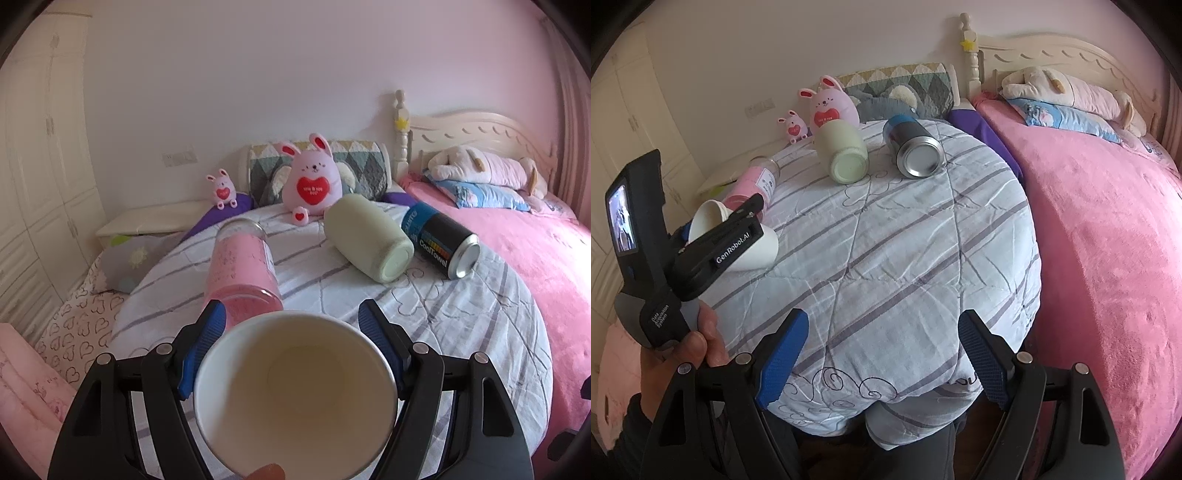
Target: Flip cup upright
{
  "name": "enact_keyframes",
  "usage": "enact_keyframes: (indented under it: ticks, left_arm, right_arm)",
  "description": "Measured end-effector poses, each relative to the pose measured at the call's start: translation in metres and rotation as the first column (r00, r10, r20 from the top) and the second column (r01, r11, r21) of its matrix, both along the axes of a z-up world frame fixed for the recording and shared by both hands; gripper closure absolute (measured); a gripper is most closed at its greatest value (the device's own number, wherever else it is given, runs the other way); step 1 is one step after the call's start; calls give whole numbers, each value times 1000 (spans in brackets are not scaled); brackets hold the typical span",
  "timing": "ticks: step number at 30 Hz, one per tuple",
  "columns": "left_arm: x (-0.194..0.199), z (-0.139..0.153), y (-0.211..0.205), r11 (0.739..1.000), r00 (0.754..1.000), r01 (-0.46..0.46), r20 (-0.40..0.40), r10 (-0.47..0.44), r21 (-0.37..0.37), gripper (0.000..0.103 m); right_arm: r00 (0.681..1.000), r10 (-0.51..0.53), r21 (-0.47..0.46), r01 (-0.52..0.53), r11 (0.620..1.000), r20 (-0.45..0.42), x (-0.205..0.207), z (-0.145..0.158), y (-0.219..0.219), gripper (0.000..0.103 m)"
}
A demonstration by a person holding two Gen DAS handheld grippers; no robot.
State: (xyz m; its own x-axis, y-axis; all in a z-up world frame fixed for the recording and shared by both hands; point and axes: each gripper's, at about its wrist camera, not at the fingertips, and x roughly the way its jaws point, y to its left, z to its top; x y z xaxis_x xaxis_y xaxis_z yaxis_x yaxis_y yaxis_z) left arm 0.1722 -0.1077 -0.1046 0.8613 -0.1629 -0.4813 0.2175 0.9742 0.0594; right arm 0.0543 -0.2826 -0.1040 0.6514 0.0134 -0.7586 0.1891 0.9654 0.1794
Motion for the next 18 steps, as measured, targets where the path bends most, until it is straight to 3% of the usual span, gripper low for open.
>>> enact_keyframes:
  ticks: [8, 18]
  left_arm:
    - [-4, 6, 3, 1000, 999, -6, 50, 6, 6, 18]
    - [-17, 0, 13, 1000, 1000, 6, 5, -6, 8, 15]
  right_arm:
    - [1000, -6, 9, 6, 1000, -7, 3, -5, -4, 19]
    - [1000, -13, 17, 13, 1000, -1, 2, -6, -7, 19]
